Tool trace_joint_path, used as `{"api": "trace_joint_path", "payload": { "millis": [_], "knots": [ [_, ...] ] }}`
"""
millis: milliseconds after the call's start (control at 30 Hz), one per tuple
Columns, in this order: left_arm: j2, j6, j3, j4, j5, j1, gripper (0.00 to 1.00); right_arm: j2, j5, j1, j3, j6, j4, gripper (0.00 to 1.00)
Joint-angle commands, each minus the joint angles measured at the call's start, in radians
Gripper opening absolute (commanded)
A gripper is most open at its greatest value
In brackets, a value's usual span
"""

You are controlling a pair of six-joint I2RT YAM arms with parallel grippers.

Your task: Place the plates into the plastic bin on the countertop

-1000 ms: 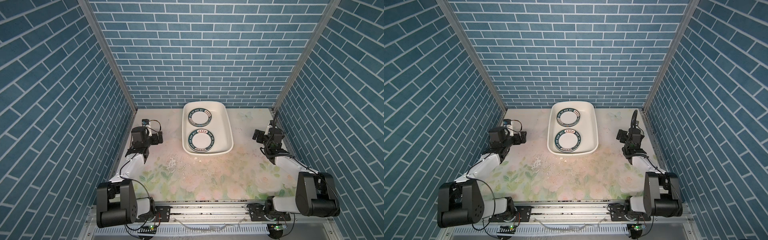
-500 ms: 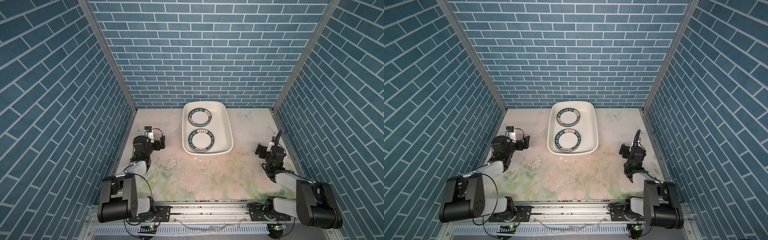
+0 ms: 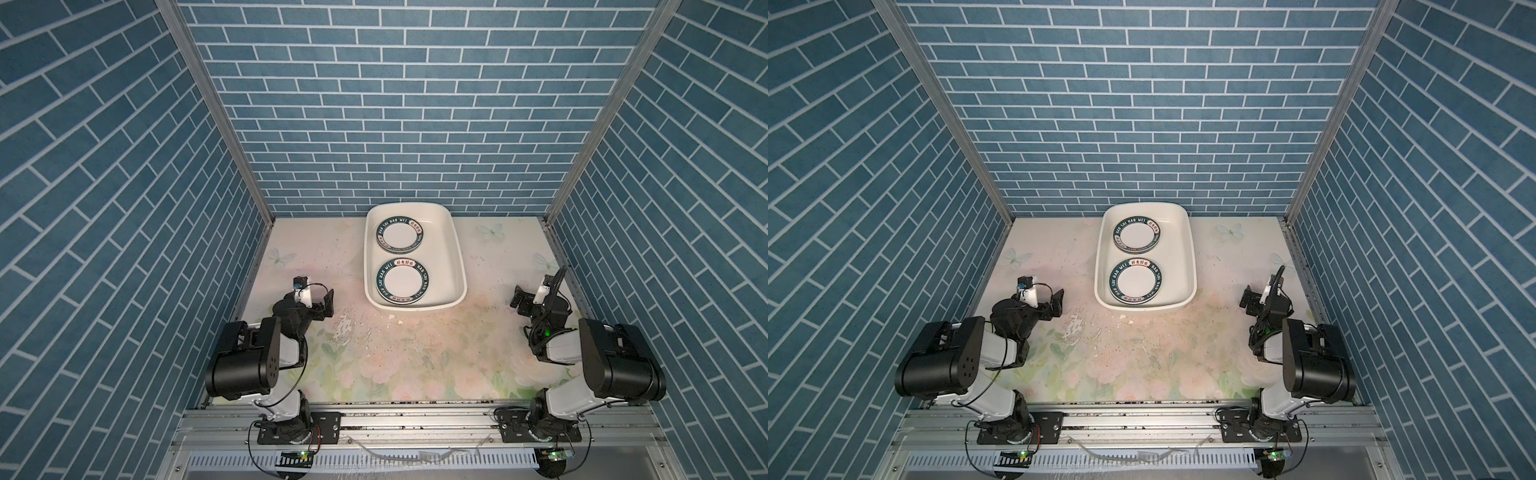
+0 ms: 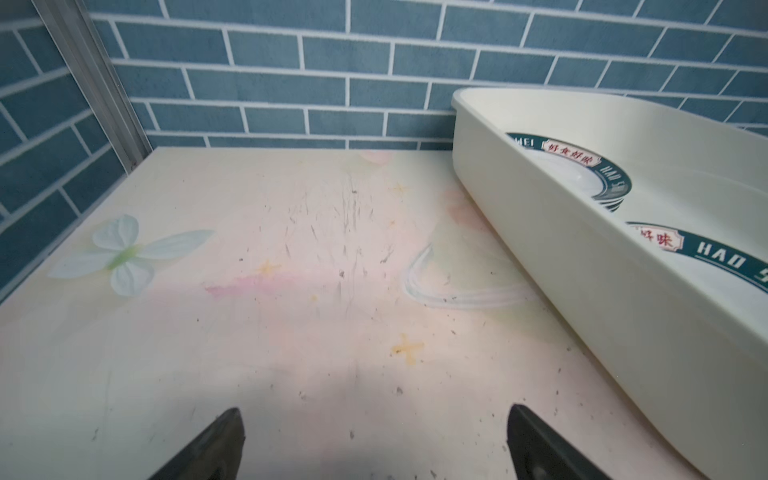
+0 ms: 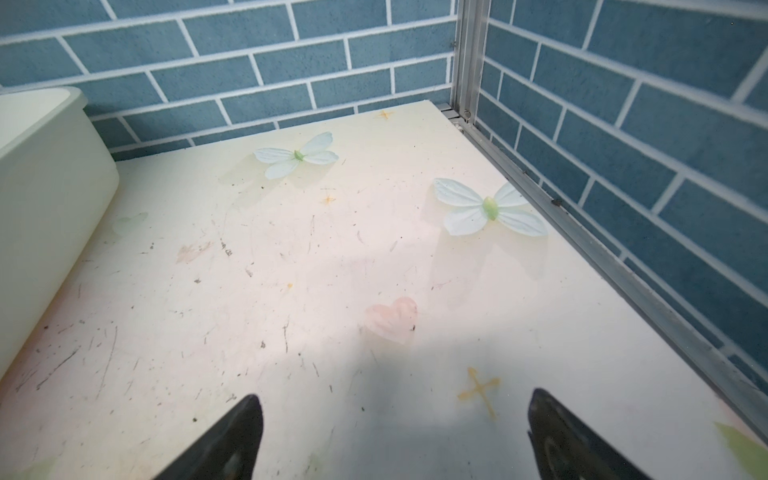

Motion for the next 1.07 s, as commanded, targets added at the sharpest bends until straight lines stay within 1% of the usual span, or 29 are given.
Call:
{"api": "trace_joint_path", "payload": {
  "millis": [0,33,233,367,733,867,900,1033],
  "knots": [
    [-0.010,-0.006,0.019,0.037,0.029,0.010,1.00,0.001,-0.052,-0.008,0.082,-0.026,-0.080,0.98],
    [-0.006,-0.007,0.024,0.038,0.030,0.010,1.00,-0.001,-0.061,-0.002,0.090,-0.040,-0.102,0.99],
    [-0.010,-0.004,0.026,0.024,0.030,0.009,0.99,0.004,-0.081,-0.002,0.081,-0.043,-0.079,0.99],
    [-0.010,-0.004,0.027,0.024,0.029,0.009,0.99,0.002,-0.107,-0.003,0.098,-0.053,-0.108,0.99],
    [-0.010,-0.004,0.027,0.024,0.030,0.009,0.99,0.004,-0.110,-0.003,0.097,-0.054,-0.108,0.99],
    [-0.010,-0.004,0.028,0.024,0.029,0.009,1.00,0.005,-0.111,0.005,0.115,-0.075,-0.141,0.99],
    [-0.010,-0.004,0.028,0.024,0.030,0.009,1.00,0.008,-0.135,0.010,0.125,-0.085,-0.161,0.99],
    [-0.010,-0.004,0.027,0.023,0.029,0.009,1.00,0.003,-0.130,0.015,0.120,-0.089,-0.155,0.99]
  ]
}}
